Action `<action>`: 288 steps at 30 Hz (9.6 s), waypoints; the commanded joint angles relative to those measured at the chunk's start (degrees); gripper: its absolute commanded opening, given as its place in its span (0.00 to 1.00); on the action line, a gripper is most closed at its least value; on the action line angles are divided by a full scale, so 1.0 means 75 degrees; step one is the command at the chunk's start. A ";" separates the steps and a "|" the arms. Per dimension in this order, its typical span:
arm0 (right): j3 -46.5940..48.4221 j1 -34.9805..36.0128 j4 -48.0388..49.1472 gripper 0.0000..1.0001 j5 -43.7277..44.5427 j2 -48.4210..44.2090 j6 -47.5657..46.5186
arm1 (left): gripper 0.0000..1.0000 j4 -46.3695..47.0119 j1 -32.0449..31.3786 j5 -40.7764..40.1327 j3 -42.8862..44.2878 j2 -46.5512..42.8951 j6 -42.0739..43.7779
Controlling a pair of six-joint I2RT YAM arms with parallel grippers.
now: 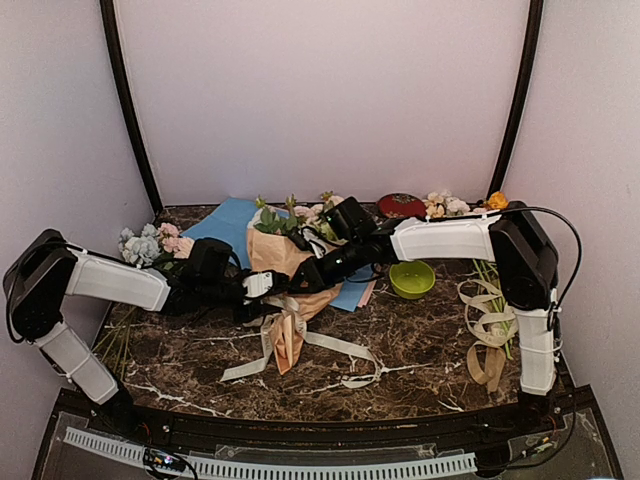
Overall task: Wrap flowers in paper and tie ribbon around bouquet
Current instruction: Cross the half-tied ribbon over the folded bouquet.
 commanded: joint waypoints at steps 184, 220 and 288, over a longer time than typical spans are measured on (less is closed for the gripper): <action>0.0889 -0.0027 -0.0762 0.08 -0.1810 0.0824 -0.1677 | 0.00 -0.1365 0.0008 0.0220 0.0509 -0.0346 0.0444; 0.0570 0.0036 -0.0175 0.24 -0.2206 0.0918 -0.1163 | 0.00 -0.1505 0.0014 0.0367 0.0589 -0.0306 0.0383; 0.0479 -0.0072 0.0269 0.00 -0.1813 0.0464 -0.0484 | 0.00 -0.2393 -0.0103 0.0602 0.1029 -0.0891 0.1105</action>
